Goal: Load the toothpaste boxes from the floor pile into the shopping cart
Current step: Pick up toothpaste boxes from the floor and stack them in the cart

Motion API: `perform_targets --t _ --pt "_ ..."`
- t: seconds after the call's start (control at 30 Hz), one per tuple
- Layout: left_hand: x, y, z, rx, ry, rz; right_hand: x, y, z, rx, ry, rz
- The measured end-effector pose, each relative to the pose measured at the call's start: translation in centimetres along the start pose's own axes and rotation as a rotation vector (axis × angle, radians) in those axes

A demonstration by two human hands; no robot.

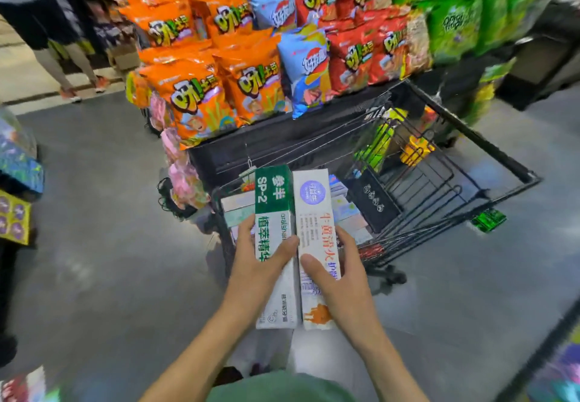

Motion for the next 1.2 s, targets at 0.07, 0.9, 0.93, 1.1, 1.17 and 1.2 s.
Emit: perform_targets --t 0.07,0.9,0.93,1.1,1.17,1.2 --pt "1.3 -1.5 -0.1 -0.039 0.004 0.031 -1.1 -1.5 0.1 0.015 -0.011 -0.005" --pt "2.6 -24.2 16.7 0.015 -1.076 0.628 -3.8 -16.9 -5.1 0.358 0.200 -0.061" --pt "2.8 -24.5 17.4 0.013 -1.126 0.653 -3.9 -17.2 -5.4 0.369 0.205 -0.061" --pt "3.8 -25.5 21.6 0.002 -1.305 0.709 -5.3 -18.2 -7.3 0.428 0.214 -0.044" --pt "4.0 -26.3 22.8 -0.008 -1.360 0.686 -5.8 -18.9 -8.2 0.440 0.225 -0.044" --pt "4.1 -26.7 23.2 -0.002 -1.401 0.675 -6.0 -19.2 -8.6 0.444 0.232 -0.049"
Point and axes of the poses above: each hand's wrist, its own y-axis away from the middle knuckle, its own x-axis out of the palm, z = x × y, the point moved 2 cm from there along -y, towards the middle knuckle, and after that the axes turned 13 degrees about -y, right-handed, at the moved point
